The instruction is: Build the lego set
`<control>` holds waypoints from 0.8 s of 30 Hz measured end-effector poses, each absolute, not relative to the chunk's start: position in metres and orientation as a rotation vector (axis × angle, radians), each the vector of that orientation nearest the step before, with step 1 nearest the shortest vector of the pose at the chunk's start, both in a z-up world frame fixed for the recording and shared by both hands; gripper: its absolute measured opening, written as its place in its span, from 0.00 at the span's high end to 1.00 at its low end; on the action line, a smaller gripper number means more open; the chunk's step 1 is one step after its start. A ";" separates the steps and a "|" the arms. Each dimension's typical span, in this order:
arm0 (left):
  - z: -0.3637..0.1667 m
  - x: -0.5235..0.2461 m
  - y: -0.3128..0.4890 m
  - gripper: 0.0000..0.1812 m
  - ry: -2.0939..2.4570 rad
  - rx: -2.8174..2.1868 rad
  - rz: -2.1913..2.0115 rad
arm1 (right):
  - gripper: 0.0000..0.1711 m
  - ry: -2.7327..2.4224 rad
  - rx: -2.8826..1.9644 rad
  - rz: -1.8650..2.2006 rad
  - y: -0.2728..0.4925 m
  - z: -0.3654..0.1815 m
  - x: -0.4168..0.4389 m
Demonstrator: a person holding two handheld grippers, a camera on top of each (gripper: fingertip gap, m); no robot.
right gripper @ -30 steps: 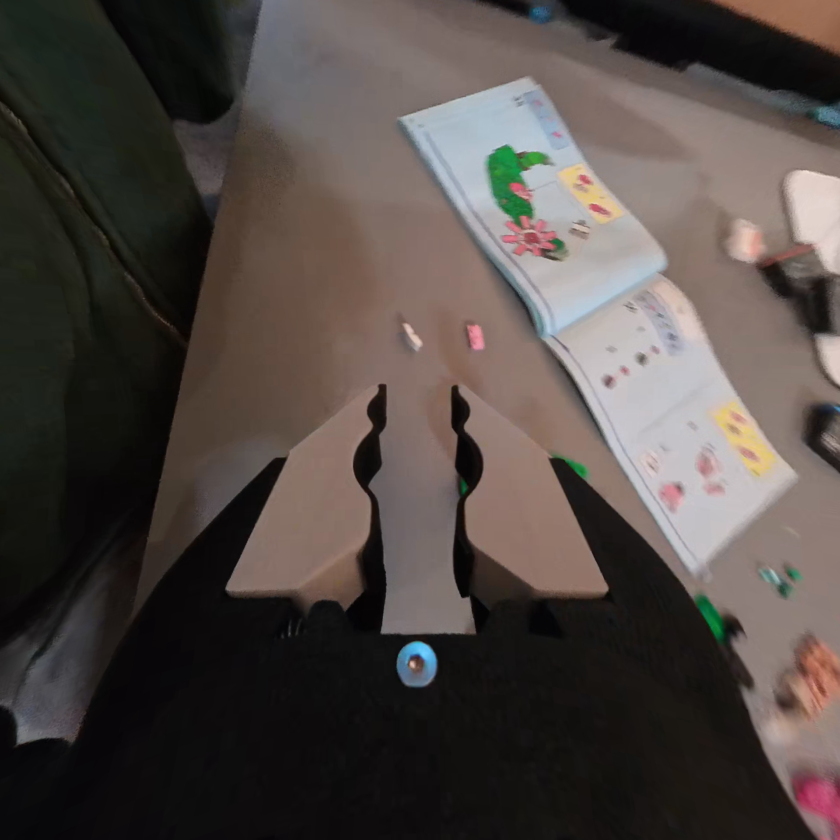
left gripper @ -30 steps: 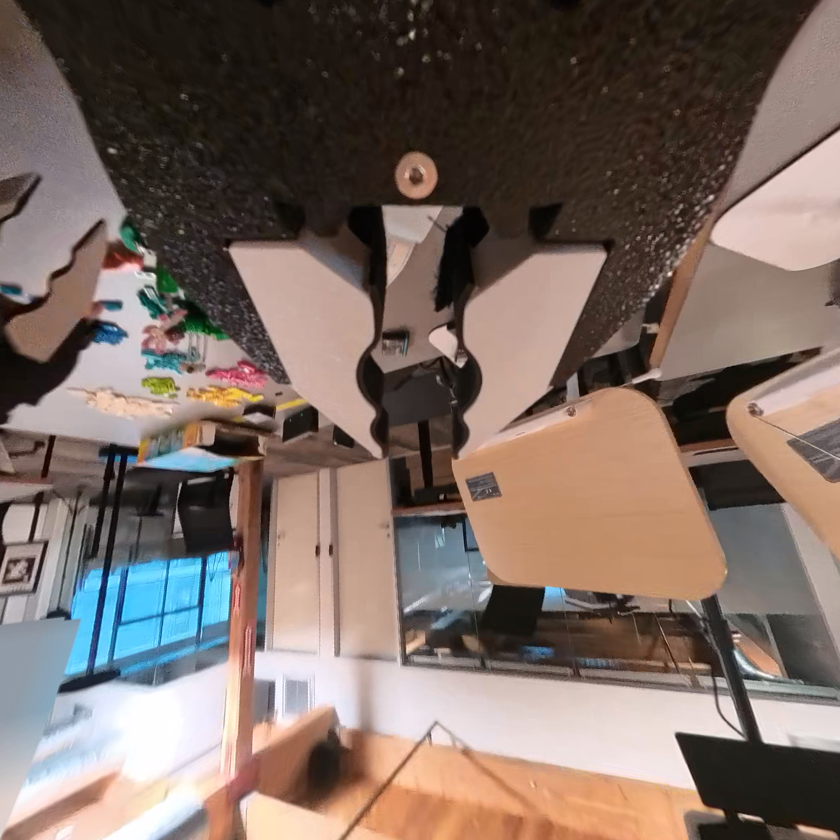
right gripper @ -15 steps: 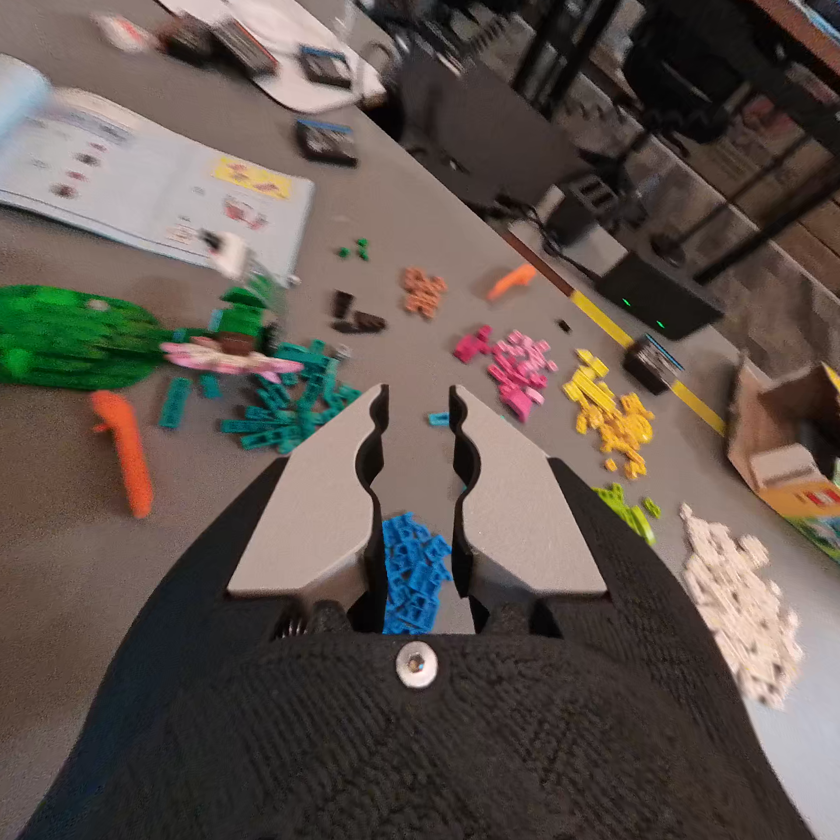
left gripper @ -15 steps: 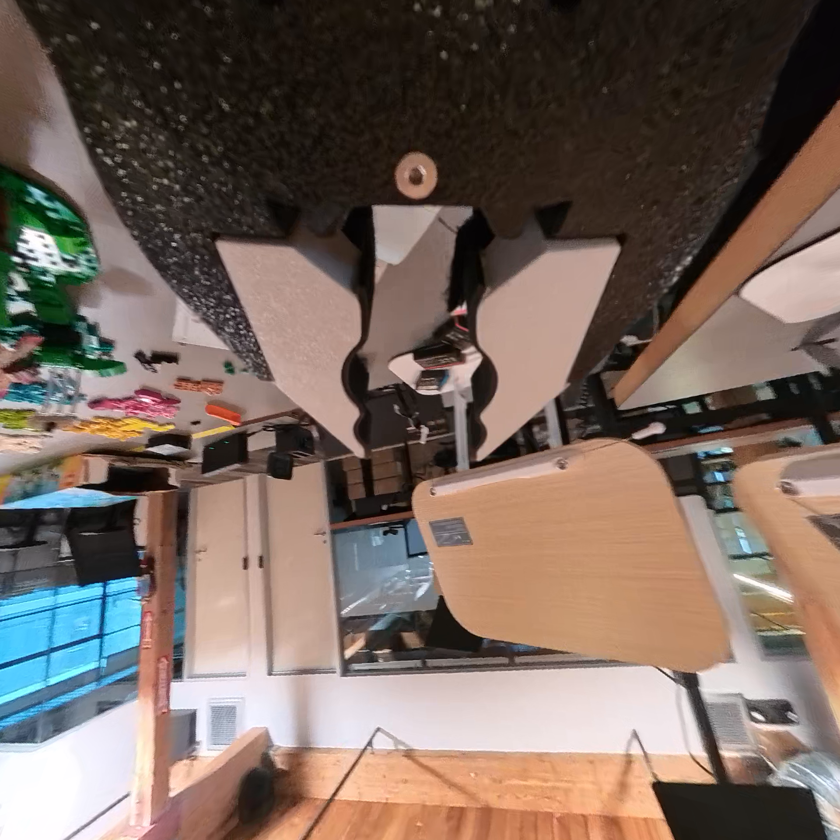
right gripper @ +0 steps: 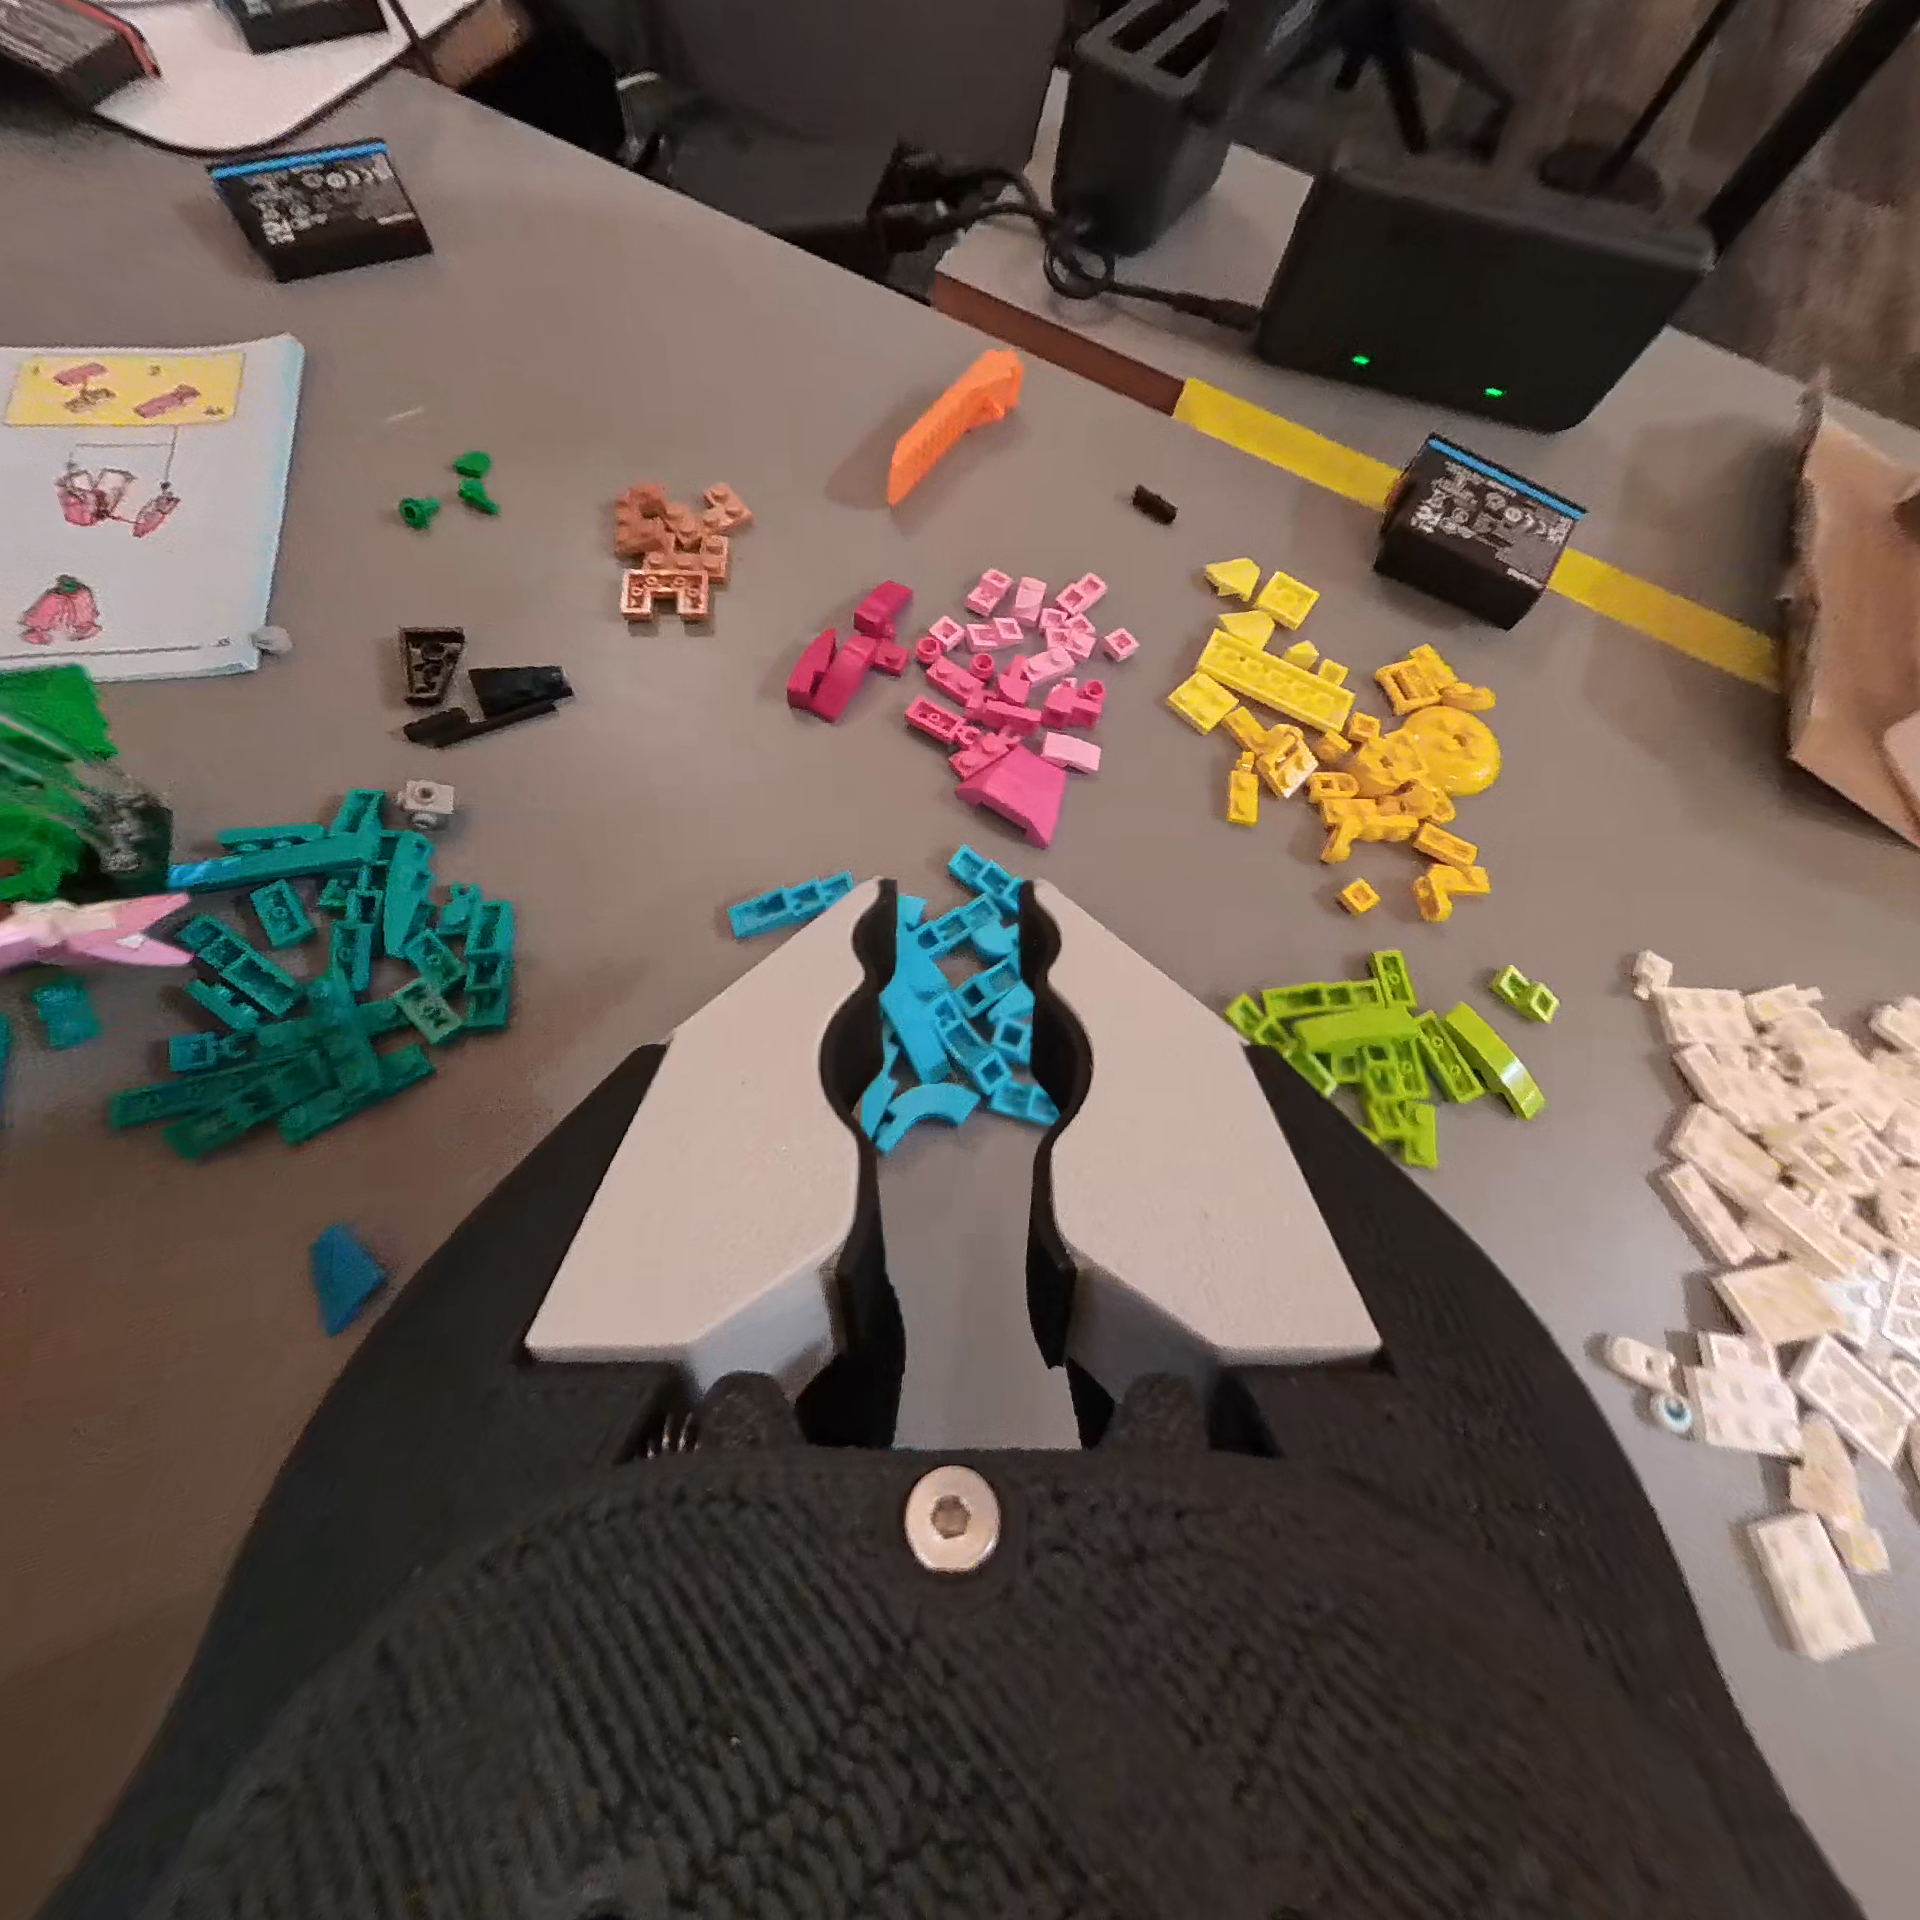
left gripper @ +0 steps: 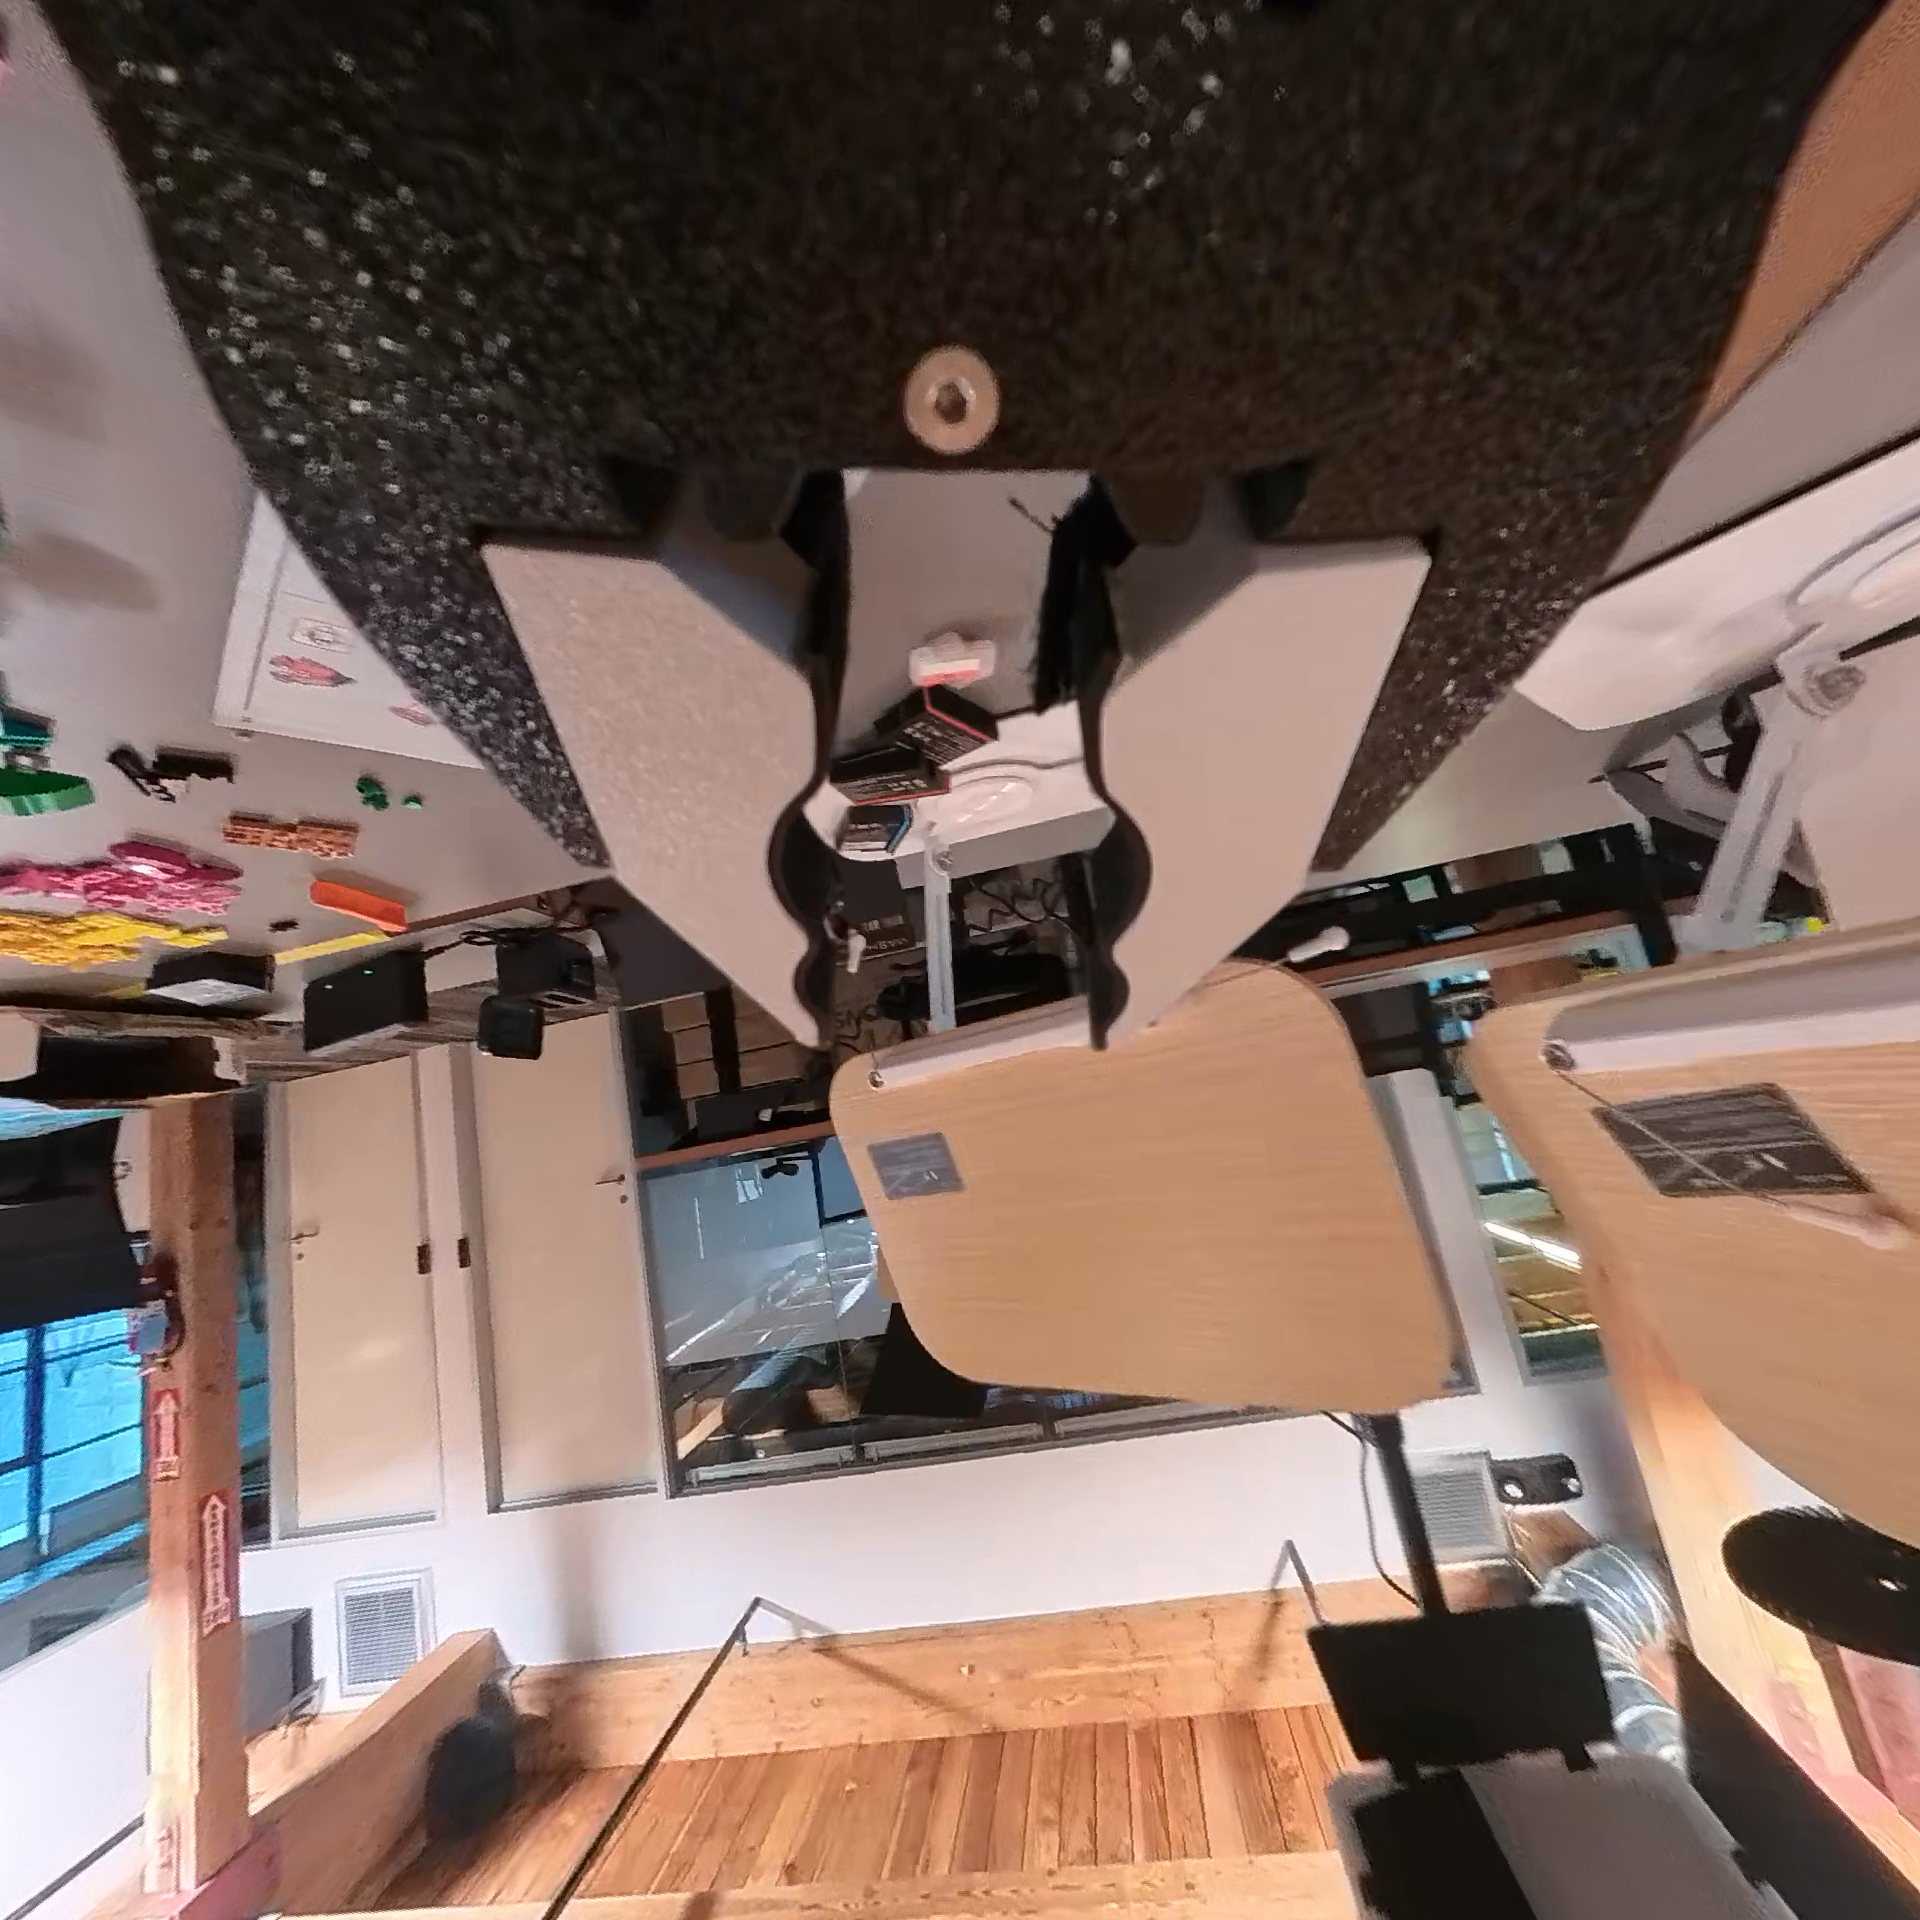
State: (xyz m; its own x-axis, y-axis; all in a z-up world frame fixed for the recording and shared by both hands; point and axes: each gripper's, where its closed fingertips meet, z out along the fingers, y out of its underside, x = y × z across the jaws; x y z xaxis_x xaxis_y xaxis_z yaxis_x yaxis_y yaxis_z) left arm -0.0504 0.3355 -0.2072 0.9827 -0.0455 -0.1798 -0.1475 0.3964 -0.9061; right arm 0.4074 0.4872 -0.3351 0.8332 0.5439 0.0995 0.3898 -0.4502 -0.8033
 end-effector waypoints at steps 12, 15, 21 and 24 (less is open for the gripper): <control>-0.186 -0.092 0.308 0.77 0.199 -1.080 0.410 | 0.89 -0.627 -2.212 0.151 0.521 -0.343 0.420; -0.192 -0.103 0.308 0.78 0.197 -1.100 0.430 | 0.89 -0.560 -2.223 0.182 0.523 -0.343 0.424; -0.199 -0.107 0.313 0.78 0.163 -1.129 0.356 | 0.89 -0.572 -2.233 0.173 0.524 -0.348 0.424; -0.201 -0.108 0.314 0.78 0.163 -1.142 0.355 | 0.88 -0.567 -2.227 0.172 0.526 -0.348 0.422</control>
State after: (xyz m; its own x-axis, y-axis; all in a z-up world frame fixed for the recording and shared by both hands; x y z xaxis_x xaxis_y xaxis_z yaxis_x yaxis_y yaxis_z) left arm -0.1080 0.3142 -0.2007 0.9324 0.1930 -0.3054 -0.3573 0.3676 -0.8586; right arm 0.4224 0.5259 -0.3483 0.8895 0.4526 0.0625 0.3418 -0.5683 -0.7485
